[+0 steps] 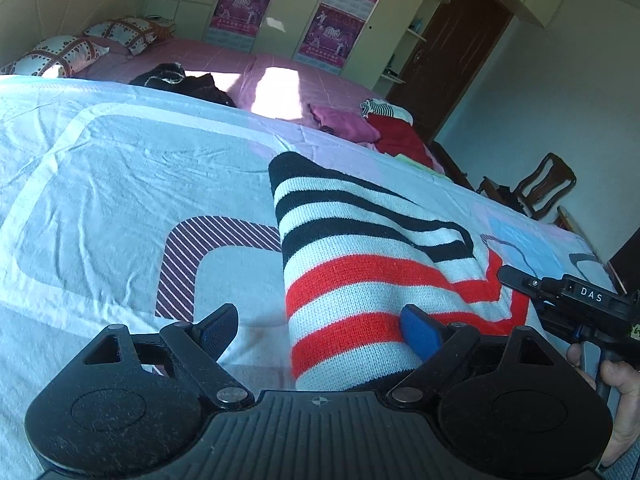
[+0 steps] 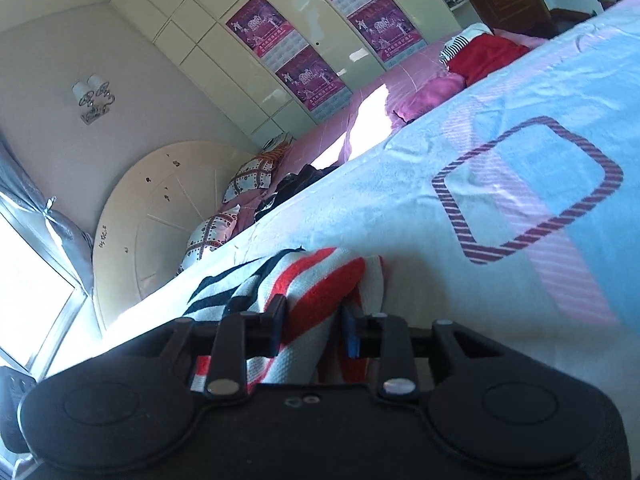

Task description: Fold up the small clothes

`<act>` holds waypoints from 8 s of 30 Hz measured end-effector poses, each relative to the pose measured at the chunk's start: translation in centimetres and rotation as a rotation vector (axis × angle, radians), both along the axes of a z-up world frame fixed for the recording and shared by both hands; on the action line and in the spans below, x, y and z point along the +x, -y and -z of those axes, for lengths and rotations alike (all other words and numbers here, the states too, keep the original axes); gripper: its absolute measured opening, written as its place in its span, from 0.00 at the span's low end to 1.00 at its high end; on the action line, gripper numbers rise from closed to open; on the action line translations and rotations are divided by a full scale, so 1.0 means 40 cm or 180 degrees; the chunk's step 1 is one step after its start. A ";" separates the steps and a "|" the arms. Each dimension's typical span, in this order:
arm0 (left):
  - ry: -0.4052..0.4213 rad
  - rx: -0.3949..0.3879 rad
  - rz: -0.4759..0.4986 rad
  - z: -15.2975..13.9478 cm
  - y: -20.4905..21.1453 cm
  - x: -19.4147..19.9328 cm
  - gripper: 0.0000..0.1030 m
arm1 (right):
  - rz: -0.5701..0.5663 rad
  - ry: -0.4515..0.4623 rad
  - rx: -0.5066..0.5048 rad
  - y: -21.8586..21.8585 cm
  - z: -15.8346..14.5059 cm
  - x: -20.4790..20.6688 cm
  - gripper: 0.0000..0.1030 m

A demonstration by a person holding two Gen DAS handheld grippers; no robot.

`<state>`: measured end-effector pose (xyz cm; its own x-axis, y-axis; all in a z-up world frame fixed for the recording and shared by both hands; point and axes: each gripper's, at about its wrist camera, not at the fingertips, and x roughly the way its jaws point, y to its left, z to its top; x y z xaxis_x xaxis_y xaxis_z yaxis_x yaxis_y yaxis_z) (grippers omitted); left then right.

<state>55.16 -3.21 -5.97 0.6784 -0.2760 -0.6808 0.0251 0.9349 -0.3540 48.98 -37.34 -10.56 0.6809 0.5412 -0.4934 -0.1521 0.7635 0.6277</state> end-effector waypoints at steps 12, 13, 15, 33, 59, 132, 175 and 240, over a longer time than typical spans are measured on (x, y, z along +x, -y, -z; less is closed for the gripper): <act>-0.0063 0.0039 -0.0046 0.035 0.013 0.060 0.87 | -0.0097 0.0210 -0.0862 -0.053 -0.010 0.000 0.12; -0.0059 0.0064 -0.0036 0.035 0.014 0.063 0.87 | -0.0079 0.0197 -0.0807 -0.048 -0.007 0.000 0.12; -0.0077 0.0095 -0.0016 0.031 0.016 0.065 0.88 | -0.0077 0.0180 -0.0817 -0.052 -0.012 -0.002 0.13; 0.0055 -0.0112 0.0100 -0.013 -0.029 -0.172 0.88 | 0.0345 -0.0439 0.0260 0.015 -0.075 -0.375 0.41; 0.0280 -0.0138 0.0271 -0.056 -0.051 -0.197 0.87 | 0.0737 0.0072 0.0068 -0.039 -0.088 -0.404 0.20; -0.0301 -0.0423 0.0768 0.024 -0.032 -0.043 0.87 | -0.0274 -0.0390 -0.0709 -0.028 -0.065 -0.157 0.45; -0.0042 -0.1028 0.0801 0.096 0.003 0.003 0.59 | -0.0837 -0.0294 0.0231 -0.010 0.056 -0.105 0.38; 0.0047 -0.1076 -0.0439 0.110 -0.907 -0.518 0.61 | -0.1413 -0.0479 0.0119 -0.909 -0.063 -0.254 0.54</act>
<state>34.43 33.08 -10.36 0.7341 -0.3890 -0.5566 -0.0856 0.7601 -0.6441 38.82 -1.00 -8.03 0.3020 0.7832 -0.5435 -0.3639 0.6217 0.6936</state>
